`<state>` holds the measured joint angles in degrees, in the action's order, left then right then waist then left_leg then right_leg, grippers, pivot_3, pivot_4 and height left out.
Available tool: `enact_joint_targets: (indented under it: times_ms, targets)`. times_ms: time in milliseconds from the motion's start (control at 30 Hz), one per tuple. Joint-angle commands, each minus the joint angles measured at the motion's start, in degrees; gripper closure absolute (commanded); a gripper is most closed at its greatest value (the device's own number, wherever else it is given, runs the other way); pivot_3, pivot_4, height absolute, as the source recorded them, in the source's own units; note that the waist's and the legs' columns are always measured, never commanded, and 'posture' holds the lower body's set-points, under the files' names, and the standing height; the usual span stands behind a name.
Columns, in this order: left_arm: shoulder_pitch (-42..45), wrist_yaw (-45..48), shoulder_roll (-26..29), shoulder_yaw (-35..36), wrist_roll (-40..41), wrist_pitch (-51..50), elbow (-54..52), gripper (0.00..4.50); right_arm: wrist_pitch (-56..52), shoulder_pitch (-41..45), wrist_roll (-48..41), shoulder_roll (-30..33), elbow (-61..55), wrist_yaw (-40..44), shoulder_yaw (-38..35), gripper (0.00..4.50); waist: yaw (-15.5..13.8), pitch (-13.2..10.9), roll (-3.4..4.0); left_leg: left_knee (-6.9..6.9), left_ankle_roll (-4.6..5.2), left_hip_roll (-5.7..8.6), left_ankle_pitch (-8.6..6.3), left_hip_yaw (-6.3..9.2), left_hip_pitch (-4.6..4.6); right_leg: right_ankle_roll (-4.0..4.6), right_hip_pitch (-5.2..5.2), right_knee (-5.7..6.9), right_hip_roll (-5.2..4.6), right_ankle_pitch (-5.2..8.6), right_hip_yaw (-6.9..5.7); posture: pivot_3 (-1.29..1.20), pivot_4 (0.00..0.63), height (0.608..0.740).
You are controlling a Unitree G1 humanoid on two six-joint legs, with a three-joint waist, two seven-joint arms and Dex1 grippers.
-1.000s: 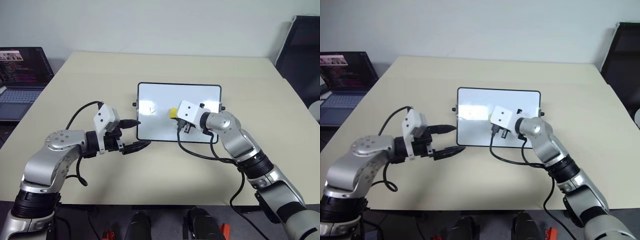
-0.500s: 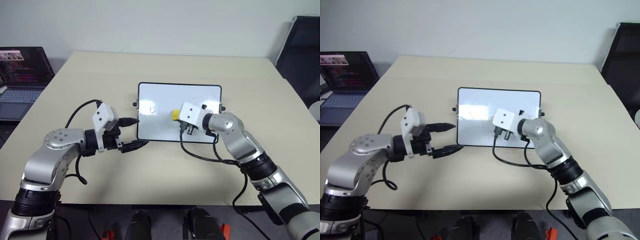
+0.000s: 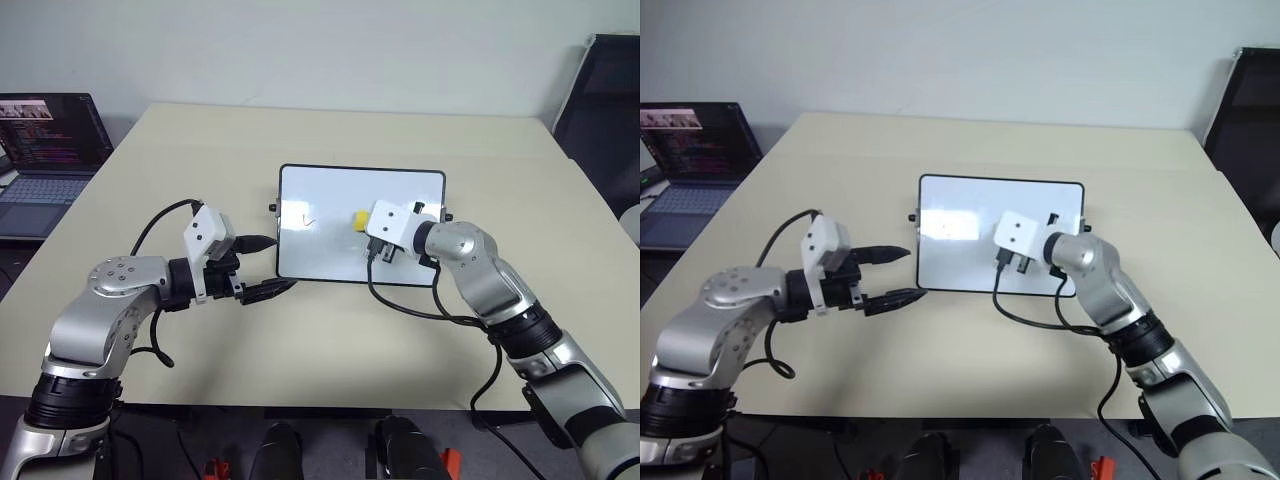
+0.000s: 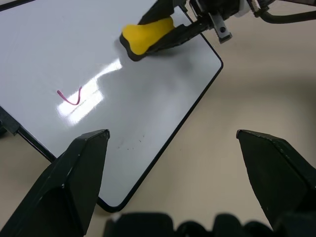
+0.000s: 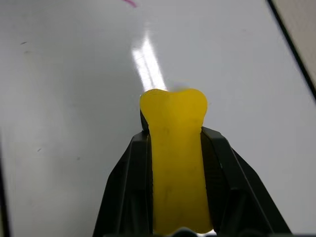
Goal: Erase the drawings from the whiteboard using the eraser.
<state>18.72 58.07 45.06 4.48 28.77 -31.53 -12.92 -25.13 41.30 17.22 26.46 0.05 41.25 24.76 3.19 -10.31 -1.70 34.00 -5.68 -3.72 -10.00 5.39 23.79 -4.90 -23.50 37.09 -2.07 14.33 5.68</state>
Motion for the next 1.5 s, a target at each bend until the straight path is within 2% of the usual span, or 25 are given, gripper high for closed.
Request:
enact_joint_targets:
  times_ms: [33, 233, 633, 833, 1100, 1233, 1500]
  targets:
    - [1.00, 0.07, 0.14, 0.65, 0.18, 1.06, -1.01, 0.00, -1.87, -1.67, 1.41, 0.55, 0.87, 1.27, 1.28, 3.51, 0.12, 0.00, 0.00, 0.00, 0.00, 0.00, 0.00, 0.00, -0.01, 0.00, 0.00, 0.01, 0.00, 0.00, 0.00, 0.00, 0.150, 0.740]
    - [1.04, 0.13, 0.14, 0.46, 0.22, 0.90, -1.14, 0.00, 2.49, 3.26, 3.13, -2.11, 6.32, -11.00, -3.95, 3.51, 0.32, -0.01, 0.01, 0.06, 0.05, 0.00, 0.04, -0.02, -0.04, 0.04, -0.02, 0.04, 0.00, -0.04, 0.03, 0.00, 0.150, 0.740]
    - [0.67, -0.43, 0.13, 0.81, 0.46, 0.25, -1.67, 0.00, 0.16, -3.65, 1.56, 1.74, 0.31, -1.06, -1.38, 3.51, 0.06, 0.03, -0.04, -0.03, 0.14, 0.00, 0.11, -0.06, 0.01, 0.01, 0.05, -0.01, 0.00, -0.01, 0.03, 0.00, 0.150, 0.740]
    - [0.96, -0.85, -0.08, 0.91, 0.17, 0.41, -1.15, 0.00, 1.09, -3.82, 2.52, 0.95, -1.24, -3.78, -3.71, 3.51, 0.13, 0.02, -0.04, 0.00, 0.14, 0.00, 0.11, -0.06, -0.01, 0.01, 0.04, 0.01, 0.00, -0.01, 0.04, 0.00, 0.150, 0.740]
    - [0.77, -4.27, -1.25, 2.41, -0.72, 1.83, -0.07, 0.00, -9.46, -7.22, -10.52, -5.36, -11.52, -2.14, -13.83, 3.52, 0.05, 0.00, -0.02, -0.04, 0.14, 0.00, 0.11, -0.04, 0.14, -0.01, -0.02, -0.02, 0.00, 0.00, 0.02, 0.00, 0.150, 0.740]
    - [-2.50, -4.32, -0.26, 6.41, 1.21, 0.63, 0.21, 0.00, -19.69, -14.95, -21.02, -7.20, -24.11, 0.10, -19.90, 3.52, 0.08, -0.01, 0.00, -0.20, 0.15, 0.00, 0.08, -0.03, 0.17, -0.19, -0.07, -0.02, 0.00, 0.07, 0.00, 0.00, 0.150, 0.740]
    - [-5.82, -6.11, 0.04, 9.23, 1.92, -1.02, -2.57, 0.00, -25.57, -17.78, -26.17, -6.74, -29.74, -2.90, -19.69, 3.52, 0.15, -0.04, 0.02, -0.17, 0.12, 0.00, 0.07, -0.05, 0.13, 0.06, -0.11, 0.02, 0.00, 0.22, 0.01, 0.00, 0.150, 0.740]
